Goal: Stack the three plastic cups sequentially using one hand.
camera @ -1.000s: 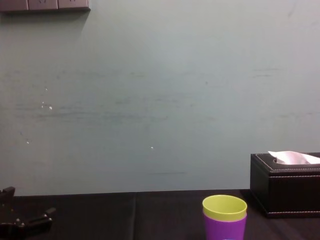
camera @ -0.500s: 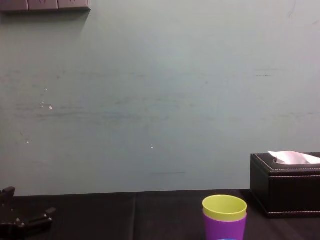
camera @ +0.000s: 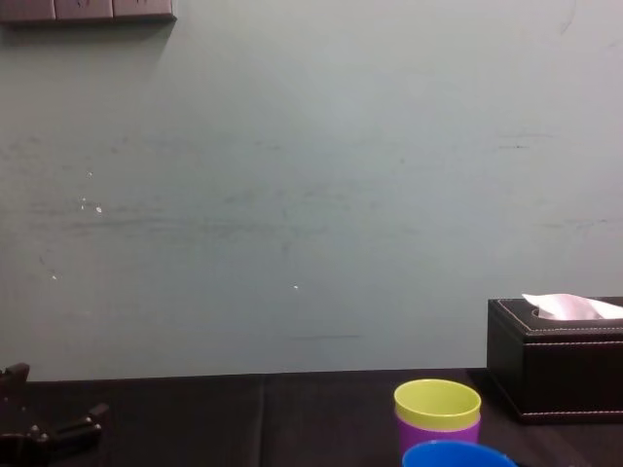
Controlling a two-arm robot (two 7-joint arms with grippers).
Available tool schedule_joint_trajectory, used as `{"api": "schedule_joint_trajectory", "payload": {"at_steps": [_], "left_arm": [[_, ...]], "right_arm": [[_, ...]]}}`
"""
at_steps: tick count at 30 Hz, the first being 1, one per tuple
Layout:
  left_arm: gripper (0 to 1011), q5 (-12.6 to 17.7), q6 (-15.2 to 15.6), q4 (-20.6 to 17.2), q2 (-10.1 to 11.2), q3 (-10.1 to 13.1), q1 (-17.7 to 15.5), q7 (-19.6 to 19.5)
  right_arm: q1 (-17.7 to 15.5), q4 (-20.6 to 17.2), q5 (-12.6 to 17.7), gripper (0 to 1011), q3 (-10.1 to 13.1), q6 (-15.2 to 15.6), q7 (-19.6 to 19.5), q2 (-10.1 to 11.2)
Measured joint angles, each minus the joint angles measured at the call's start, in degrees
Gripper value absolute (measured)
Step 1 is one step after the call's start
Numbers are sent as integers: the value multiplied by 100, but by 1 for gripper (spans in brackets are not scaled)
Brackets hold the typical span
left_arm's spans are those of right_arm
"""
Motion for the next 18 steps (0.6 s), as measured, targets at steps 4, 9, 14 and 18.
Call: {"api": "schedule_joint_trajectory", "payload": {"at_steps": [4,9,14,18], "left_arm": [[1011,0,0,0,0,0,0,0],[1011,0,0,0,0,0,0,0],[1011,0,0,0,0,0,0,0],[1011,0,0,0,0,0,0,0]], "right_arm": [[7,-228,42,723,48,223,-50,81],[65,-516,140,723,93,440,-34,200],[254,-740,335,723,129,651,68,301],[437,-843,387,723,121,830,59,349]]}}
